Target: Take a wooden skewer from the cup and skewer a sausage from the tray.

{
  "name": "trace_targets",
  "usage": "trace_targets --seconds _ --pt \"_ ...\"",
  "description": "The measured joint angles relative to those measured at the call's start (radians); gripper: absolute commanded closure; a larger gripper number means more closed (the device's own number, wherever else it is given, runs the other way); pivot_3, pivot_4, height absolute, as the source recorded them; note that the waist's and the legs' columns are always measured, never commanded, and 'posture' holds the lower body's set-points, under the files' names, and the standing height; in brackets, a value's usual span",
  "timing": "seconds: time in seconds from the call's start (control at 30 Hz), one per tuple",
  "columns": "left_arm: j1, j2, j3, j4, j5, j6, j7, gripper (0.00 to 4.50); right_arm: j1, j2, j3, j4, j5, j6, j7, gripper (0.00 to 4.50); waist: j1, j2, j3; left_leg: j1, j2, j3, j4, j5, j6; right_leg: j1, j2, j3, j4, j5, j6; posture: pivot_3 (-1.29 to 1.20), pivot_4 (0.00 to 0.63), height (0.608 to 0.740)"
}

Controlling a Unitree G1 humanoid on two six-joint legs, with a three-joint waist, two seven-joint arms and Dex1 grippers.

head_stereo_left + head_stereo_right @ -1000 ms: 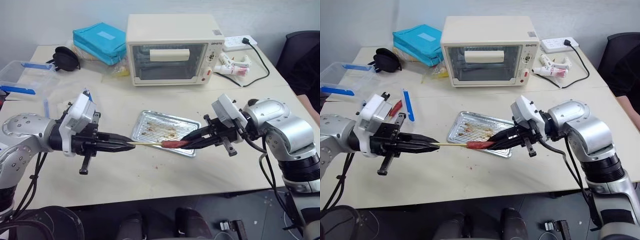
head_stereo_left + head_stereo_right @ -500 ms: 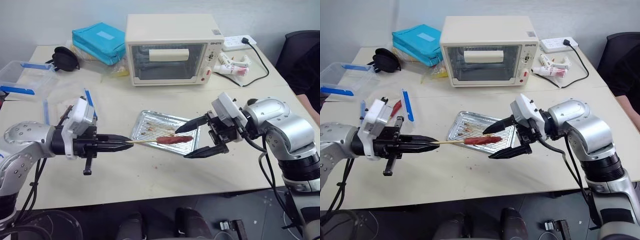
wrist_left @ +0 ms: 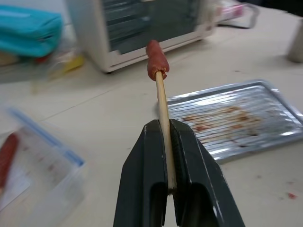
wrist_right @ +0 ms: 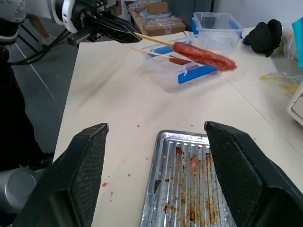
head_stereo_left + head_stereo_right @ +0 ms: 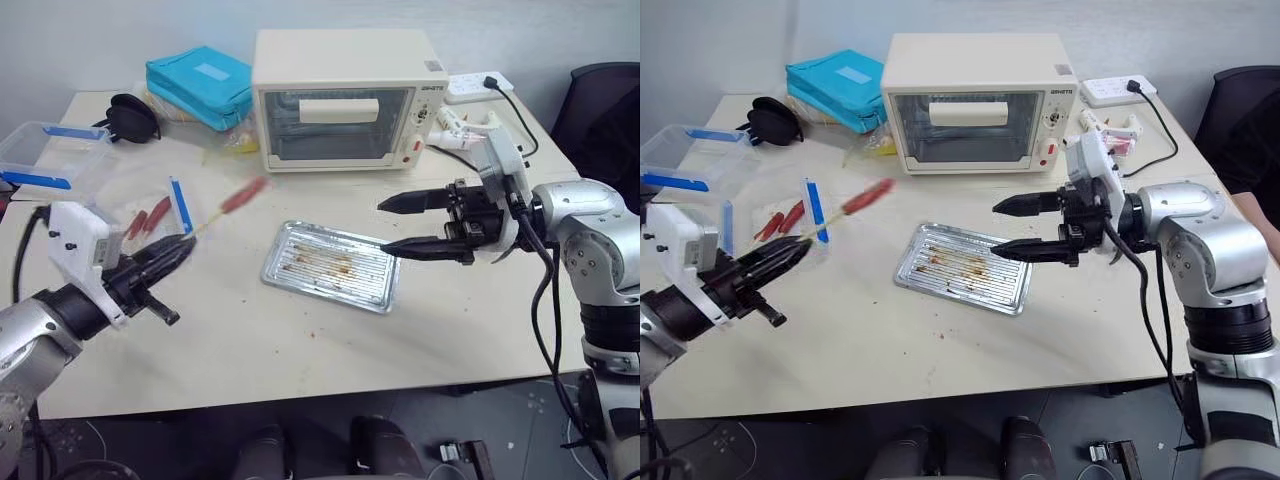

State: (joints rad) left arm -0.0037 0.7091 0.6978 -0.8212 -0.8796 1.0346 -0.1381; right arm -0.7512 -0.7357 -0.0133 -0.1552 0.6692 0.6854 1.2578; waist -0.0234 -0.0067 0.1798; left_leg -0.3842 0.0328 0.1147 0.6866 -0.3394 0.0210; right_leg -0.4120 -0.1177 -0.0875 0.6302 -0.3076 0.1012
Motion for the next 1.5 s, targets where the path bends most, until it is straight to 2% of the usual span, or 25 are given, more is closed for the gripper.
trace_targets --seconds 0.13,0.27,0.43,0.63,0.8,1.07,1.17,1.3,1.33,1.4,1.5 --pt "-0.093 -0.086 0.062 0.032 0.041 0.114 0.256 4.5 0.009 0.02 -0.012 -0.044 0.044 0.023 -0.051 1.12 0.006 -0.002 -0.001 0.0 0.0 0.0 0.001 0.0 0.0 0.0 0.001 0.0 0.001 0.0 0.0 0.0 0.15 0.74" --pt "-0.137 -0.113 0.044 0.097 0.089 0.166 0.342 4.5 0.008 0.028 -0.032 -0.074 0.083 0.049 -0.089 1.12 0.018 -0.002 -0.001 0.0 -0.001 0.001 0.001 0.0 0.0 0.0 0.001 0.0 0.001 0.0 0.0 0.0 0.15 0.74" --pt "-0.214 -0.146 -0.004 0.25 0.133 0.191 0.362 4.5 0.001 0.033 -0.034 -0.113 0.117 0.064 -0.125 1.12 0.024 -0.003 -0.002 0.0 -0.001 0.0 0.001 0.0 0.0 0.0 0.002 -0.001 0.001 0.0 0.0 0.0 0.15 0.74" --pt "-0.264 -0.136 -0.087 0.307 0.165 0.2 0.324 4.5 -0.017 0.033 -0.044 -0.145 0.167 0.091 -0.172 1.12 0.022 -0.003 -0.002 0.0 -0.001 0.0 0.001 0.0 0.0 0.0 0.002 -0.002 0.001 0.0 0.0 0.0 0.15 0.74" --pt "-0.267 -0.117 -0.119 0.334 0.19 0.202 0.28 3.22 -0.012 0.033 -0.057 -0.161 0.183 0.099 -0.194 1.07 0.022 -0.003 -0.002 0.0 -0.001 0.001 0.001 0.0 0.0 0.0 0.002 -0.002 0.001 0.0 0.0 0.0 0.15 0.74" --pt "-0.262 -0.099 -0.106 0.311 0.194 0.235 0.208 0.87 -0.007 0.025 -0.056 -0.147 0.162 0.08 -0.179 1.07 0.022 -0.003 -0.002 0.0 -0.001 0.001 0.001 0.0 0.0 -0.001 0.001 -0.001 0.001 0.0 0.0 0.0 0.15 0.74" --pt "-0.269 -0.089 -0.066 0.275 0.153 0.266 0.167 0.87 -0.007 -0.001 -0.053 -0.109 0.126 0.052 -0.146 1.07 0.023 -0.004 -0.002 0.0 -0.001 0.0 0.001 0.0 0.0 0.0 0.001 -0.002 0.001 0.0 0.0 0.0 0.15 0.74" --pt "-0.277 0.009 0.043 0.206 0.001 0.304 0.031 0.87 -0.01 -0.024 -0.03 -0.006 0.054 -0.01 -0.088 1.07 0.02 -0.004 -0.001 -0.001 -0.001 0.001 0.001 0.0 0.0 -0.001 0.001 -0.001 0.0 0.0 0.0 0.0 0.15 0.74" --pt "-0.255 0.075 0.109 0.169 -0.095 0.304 -0.064 0.87 -0.012 -0.046 -0.027 0.046 0.026 -0.034 -0.057 1.07 0.019 -0.004 -0.001 -0.001 0.0 0.001 0.001 0.0 0.0 -0.001 0.001 -0.001 0.0 0.0 0.0 0.0 0.15 0.74" --pt "-0.207 0.141 0.194 0.128 -0.189 0.291 -0.177 0.87 -0.012 -0.074 -0.024 0.095 -0.005 -0.055 -0.021 1.07 0.018 -0.004 -0.001 -0.001 -0.001 0.001 0.0 0.0 0.0 -0.001 0.001 -0.001 -0.001 0.0 0.0 0.0 0.15 0.74" --pt "-0.051 0.217 0.336 0.101 -0.284 0.271 -0.383 0.87 0.01 -0.124 -0.02 0.149 -0.043 -0.084 0.043 1.07 0.014 -0.003 -0.001 -0.001 0.0 0.002 -0.001 0.0 0.0 -0.001 0.002 -0.001 -0.002 0.0 -0.001 0.0 0.15 0.74"
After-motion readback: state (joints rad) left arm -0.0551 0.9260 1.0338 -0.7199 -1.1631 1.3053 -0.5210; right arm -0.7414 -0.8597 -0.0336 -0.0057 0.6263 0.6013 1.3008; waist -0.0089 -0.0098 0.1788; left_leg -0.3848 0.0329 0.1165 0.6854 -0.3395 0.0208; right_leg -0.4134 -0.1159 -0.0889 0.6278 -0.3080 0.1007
